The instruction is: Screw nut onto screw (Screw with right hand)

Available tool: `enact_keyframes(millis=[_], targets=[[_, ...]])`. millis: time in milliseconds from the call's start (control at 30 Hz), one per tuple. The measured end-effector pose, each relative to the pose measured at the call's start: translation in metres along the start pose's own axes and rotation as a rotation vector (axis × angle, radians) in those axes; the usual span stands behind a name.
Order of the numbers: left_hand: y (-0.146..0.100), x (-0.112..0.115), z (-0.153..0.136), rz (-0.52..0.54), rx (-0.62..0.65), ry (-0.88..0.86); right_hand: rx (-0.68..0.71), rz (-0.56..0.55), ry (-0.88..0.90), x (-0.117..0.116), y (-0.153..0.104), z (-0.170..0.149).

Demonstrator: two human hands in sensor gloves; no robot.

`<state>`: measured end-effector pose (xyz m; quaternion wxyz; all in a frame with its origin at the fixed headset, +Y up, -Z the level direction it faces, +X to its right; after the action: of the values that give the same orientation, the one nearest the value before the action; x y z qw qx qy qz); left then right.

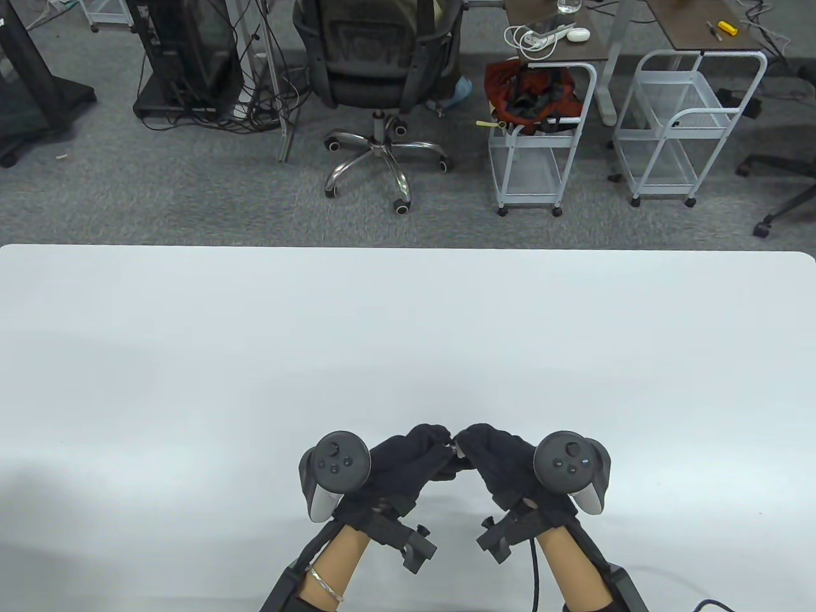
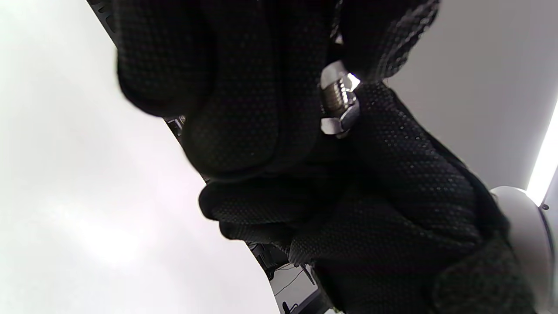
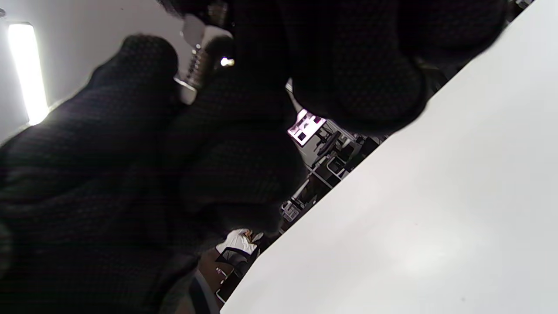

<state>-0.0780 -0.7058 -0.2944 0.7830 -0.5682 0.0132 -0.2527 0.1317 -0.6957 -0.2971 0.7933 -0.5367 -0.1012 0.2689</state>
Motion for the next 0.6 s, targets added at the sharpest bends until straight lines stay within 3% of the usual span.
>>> enact_keyframes(millis=[67,133,233,300,367,433,467,567,600], targets=[[-0.0006,-0.0010,0.0007,0.006,0.001,0.001,0.001,0.121,0.014,-0.0014,0.0010,0.0005],[-0.0002,-0.0020,0.0016,-0.009,0.013,0.003,-0.012,0.153,0.027,-0.0017,0.0008,0.0009],[0.0008,-0.0004,0.0015,-0.043,0.022,-0.017,0.000,-0.058,-0.009,0.0001,-0.0005,-0.0003],[0.0010,0.0004,-0.0009,-0.048,0.010,-0.031,-0.022,-0.081,-0.009,-0.0003,-0.0006,-0.0024],[0.0011,0.0002,-0.0026,-0.054,-0.001,-0.049,-0.036,0.020,0.012,-0.0001,0.0005,-0.0028],[0.0013,-0.0025,-0.0018,-0.034,0.010,-0.036,-0.058,0.203,0.048,-0.0032,0.0012,-0.0016],[0.0017,-0.0027,-0.0009,-0.044,0.016,-0.032,-0.073,0.223,0.041,-0.0034,0.0005,-0.0014],[0.0020,-0.0006,0.0008,-0.067,0.033,-0.019,-0.018,-0.052,-0.029,0.0007,0.0007,-0.0008],[0.0020,0.0009,0.0005,-0.072,0.027,-0.025,-0.024,-0.096,-0.025,0.0009,0.0004,-0.0016]])
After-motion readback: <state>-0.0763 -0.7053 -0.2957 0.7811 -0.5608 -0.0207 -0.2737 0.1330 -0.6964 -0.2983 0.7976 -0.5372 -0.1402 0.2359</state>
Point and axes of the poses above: the tracker on the back of each hand, its own z axis roughly to the thumb side, its own y axis roughly from the wrist to the fingertips, x = y × z, the point moved 2 cm from there along y, roughly from the wrist to the fingertips, and after that the axes turned 2 degrees about -z, right-handed, at the moved point
